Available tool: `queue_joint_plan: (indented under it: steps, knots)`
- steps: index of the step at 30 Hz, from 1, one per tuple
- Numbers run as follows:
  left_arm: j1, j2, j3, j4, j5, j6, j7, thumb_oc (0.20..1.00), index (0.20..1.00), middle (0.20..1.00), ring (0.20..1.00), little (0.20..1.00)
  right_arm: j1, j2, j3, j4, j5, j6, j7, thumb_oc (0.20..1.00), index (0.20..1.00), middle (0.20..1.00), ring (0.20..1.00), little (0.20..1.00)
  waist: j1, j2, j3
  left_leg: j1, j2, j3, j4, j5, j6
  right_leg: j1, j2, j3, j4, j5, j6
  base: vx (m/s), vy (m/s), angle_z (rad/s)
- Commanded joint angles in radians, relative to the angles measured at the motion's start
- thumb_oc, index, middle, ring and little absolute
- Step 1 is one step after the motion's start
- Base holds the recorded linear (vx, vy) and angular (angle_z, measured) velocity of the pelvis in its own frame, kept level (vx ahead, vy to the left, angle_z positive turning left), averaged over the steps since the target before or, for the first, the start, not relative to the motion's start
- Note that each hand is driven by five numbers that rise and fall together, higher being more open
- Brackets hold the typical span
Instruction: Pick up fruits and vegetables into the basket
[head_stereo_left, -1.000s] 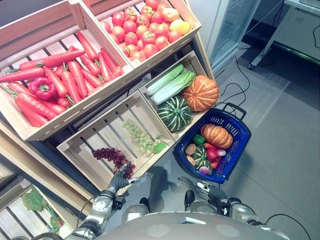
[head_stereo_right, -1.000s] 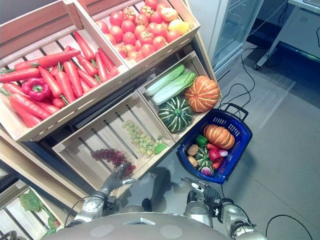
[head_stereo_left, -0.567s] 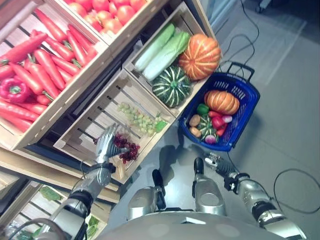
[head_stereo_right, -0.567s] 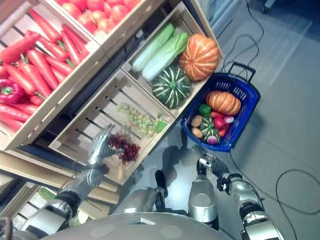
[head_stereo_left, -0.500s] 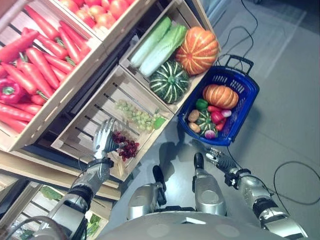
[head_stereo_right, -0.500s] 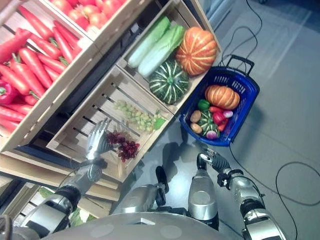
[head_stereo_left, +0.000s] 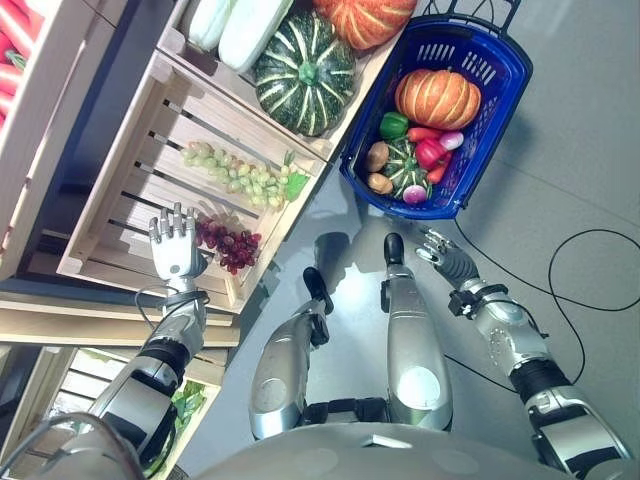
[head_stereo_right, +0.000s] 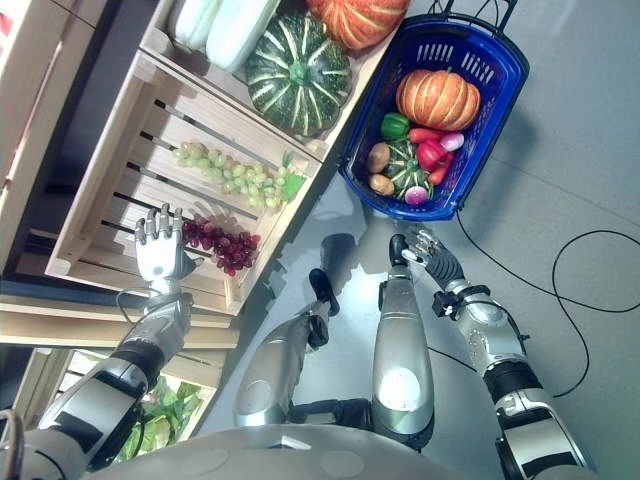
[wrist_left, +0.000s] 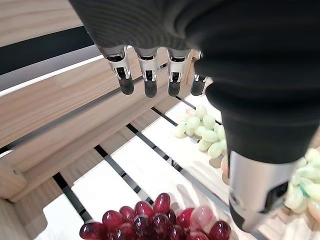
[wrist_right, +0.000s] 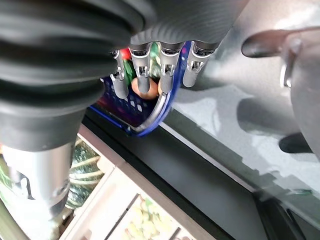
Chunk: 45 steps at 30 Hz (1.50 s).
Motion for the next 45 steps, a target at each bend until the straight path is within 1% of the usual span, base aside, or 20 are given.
queue_joint_plan:
  steps: [1, 2, 3, 4, 6, 11, 16, 20, 24, 29, 38, 41, 43, 45]
  knots:
    - [0.003, 0.114, 0.028, 0.015, -0.013, 0.066, -0.016, 1.000, 1.000, 1.000, 1.000, 1.000, 0.035, -0.002, 0.033, -0.124, 0.020, -0.040, -0.018, 1.000, 1.000, 1.000, 1.000, 1.000, -0.016, -0.043, -0.017, -0.170, 0.016, -0.024, 0.164, -0.024, -0.013, -0.051, -0.002, -0.035, 0.094, -0.079, 0.027, 0.05, -0.004, 0.01]
    - [0.002, 0.116, 0.027, 0.015, -0.012, 0.071, -0.021, 1.000, 1.000, 1.000, 1.000, 1.000, 0.036, -0.004, 0.033, -0.133, 0.020, -0.042, -0.021, 1.000, 1.000, 1.000, 1.000, 1.000, -0.016, -0.043, -0.017, -0.172, 0.016, -0.033, 0.177, -0.049, -0.021, -0.053, 0.001, -0.029, 0.113, -0.108, 0.034, 0.00, 0.000, 0.00]
    - [-0.001, 0.118, 0.029, 0.014, -0.012, 0.074, -0.021, 1.000, 1.000, 1.000, 1.000, 1.000, 0.032, -0.006, 0.032, -0.140, 0.019, -0.046, -0.022, 1.000, 1.000, 1.000, 1.000, 1.000, -0.016, -0.043, -0.017, -0.194, 0.016, -0.026, 0.172, -0.023, -0.014, -0.073, 0.001, -0.033, 0.105, -0.080, 0.027, 0.05, -0.013, -0.04]
    - [-0.005, 0.129, 0.028, 0.014, -0.005, 0.084, -0.019, 1.000, 1.000, 1.000, 1.000, 1.000, 0.036, -0.008, 0.035, -0.158, 0.024, -0.050, -0.029, 1.000, 1.000, 1.000, 1.000, 1.000, -0.016, -0.045, -0.017, -0.203, 0.018, -0.033, 0.189, -0.050, -0.022, -0.084, 0.006, -0.028, 0.127, -0.111, 0.033, -0.03, -0.021, -0.04]
    - [-0.018, 0.144, 0.028, 0.017, -0.001, 0.099, -0.019, 1.000, 1.000, 1.000, 1.000, 1.000, 0.033, -0.011, 0.033, -0.183, 0.024, -0.056, -0.040, 1.000, 1.000, 1.000, 1.000, 1.000, -0.017, -0.048, -0.017, -0.240, 0.020, -0.034, 0.204, -0.049, -0.024, -0.118, 0.010, -0.026, 0.143, -0.112, 0.032, 0.02, -0.011, -0.02]
    - [-0.036, 0.180, 0.039, -0.014, 0.059, 0.138, -0.026, 1.000, 1.000, 1.000, 1.000, 1.000, 0.036, -0.027, 0.013, -0.251, 0.023, -0.063, -0.060, 1.000, 1.000, 1.000, 1.000, 1.000, -0.020, -0.052, -0.017, -0.326, 0.029, -0.037, 0.252, -0.058, -0.025, -0.197, 0.016, -0.022, 0.181, -0.115, 0.029, -0.01, 0.001, 0.02]
    - [-0.034, 0.210, 0.055, -0.037, 0.071, 0.163, -0.018, 1.000, 1.000, 1.000, 1.000, 1.000, 0.046, -0.042, -0.013, -0.298, 0.015, -0.065, -0.058, 1.000, 1.000, 1.000, 1.000, 1.000, -0.023, -0.049, -0.017, -0.385, 0.036, -0.039, 0.295, -0.072, -0.026, -0.253, 0.018, -0.013, 0.209, -0.119, 0.028, 0.00, 0.024, 0.00]
    - [-0.049, 0.238, 0.064, -0.041, 0.076, 0.185, -0.038, 1.000, 1.000, 1.000, 1.000, 1.000, 0.056, -0.053, -0.030, -0.329, 0.011, -0.071, -0.048, 1.000, 1.000, 1.000, 1.000, 1.000, -0.028, -0.047, -0.017, -0.432, 0.045, -0.038, 0.324, -0.081, -0.024, -0.302, 0.019, -0.004, 0.226, -0.118, 0.029, 0.00, 0.041, -0.01]
    - [-0.062, 0.262, 0.065, -0.046, 0.084, 0.217, -0.063, 1.000, 1.000, 1.000, 1.000, 1.000, 0.059, -0.064, -0.043, -0.356, 0.018, -0.073, -0.043, 1.000, 1.000, 1.000, 1.000, 1.000, -0.030, -0.047, -0.017, -0.467, 0.043, -0.043, 0.337, -0.085, -0.023, -0.337, 0.023, 0.002, 0.230, -0.112, 0.031, 0.00, 0.036, 0.02]
    - [-0.071, 0.289, 0.065, -0.044, 0.063, 0.244, -0.075, 1.000, 1.000, 1.000, 1.000, 1.000, 0.065, -0.075, -0.055, -0.386, 0.036, -0.081, -0.042, 1.000, 1.000, 1.000, 1.000, 1.000, -0.033, -0.047, -0.017, -0.512, 0.044, -0.050, 0.355, -0.092, -0.022, -0.380, 0.024, 0.011, 0.237, -0.105, 0.033, 0.00, 0.029, 0.02]
    - [-0.086, 0.330, 0.082, -0.027, -0.028, 0.229, -0.063, 1.000, 1.000, 1.000, 1.000, 1.000, 0.063, -0.091, -0.070, -0.430, 0.047, -0.089, -0.035, 1.000, 1.000, 1.000, 1.000, 1.000, -0.038, -0.050, -0.017, -0.583, 0.047, -0.062, 0.392, -0.107, -0.019, -0.449, 0.031, 0.025, 0.268, -0.104, 0.033, 0.01, 0.023, 0.00]
    - [-0.096, 0.340, 0.090, -0.021, -0.062, 0.230, -0.075, 1.000, 1.000, 1.000, 1.000, 1.000, 0.060, -0.095, -0.074, -0.447, 0.060, -0.090, -0.025, 1.000, 1.000, 1.000, 1.000, 1.000, -0.040, -0.052, -0.017, -0.609, 0.049, -0.068, 0.406, -0.113, -0.017, -0.475, 0.036, 0.033, 0.284, -0.106, 0.033, 0.01, 0.034, -0.01]
    - [-0.110, 0.349, 0.089, -0.015, -0.111, 0.217, -0.083, 1.000, 1.000, 1.000, 1.000, 1.000, 0.056, -0.099, -0.072, -0.452, 0.065, -0.092, -0.021, 1.000, 1.000, 1.000, 1.000, 1.000, -0.040, -0.055, -0.017, -0.625, 0.050, -0.071, 0.414, -0.115, -0.016, -0.489, 0.037, 0.033, 0.293, -0.109, 0.032, 0.00, 0.000, 0.00]
    - [-0.122, 0.350, 0.089, -0.007, -0.122, 0.210, -0.083, 1.000, 1.000, 1.000, 1.000, 1.000, 0.053, -0.099, -0.070, -0.456, 0.060, -0.089, -0.021, 1.000, 1.000, 1.000, 1.000, 1.000, -0.040, -0.057, -0.017, -0.637, 0.049, -0.075, 0.419, -0.116, -0.016, -0.500, 0.040, 0.035, 0.300, -0.110, 0.031, 0.00, 0.000, 0.00]
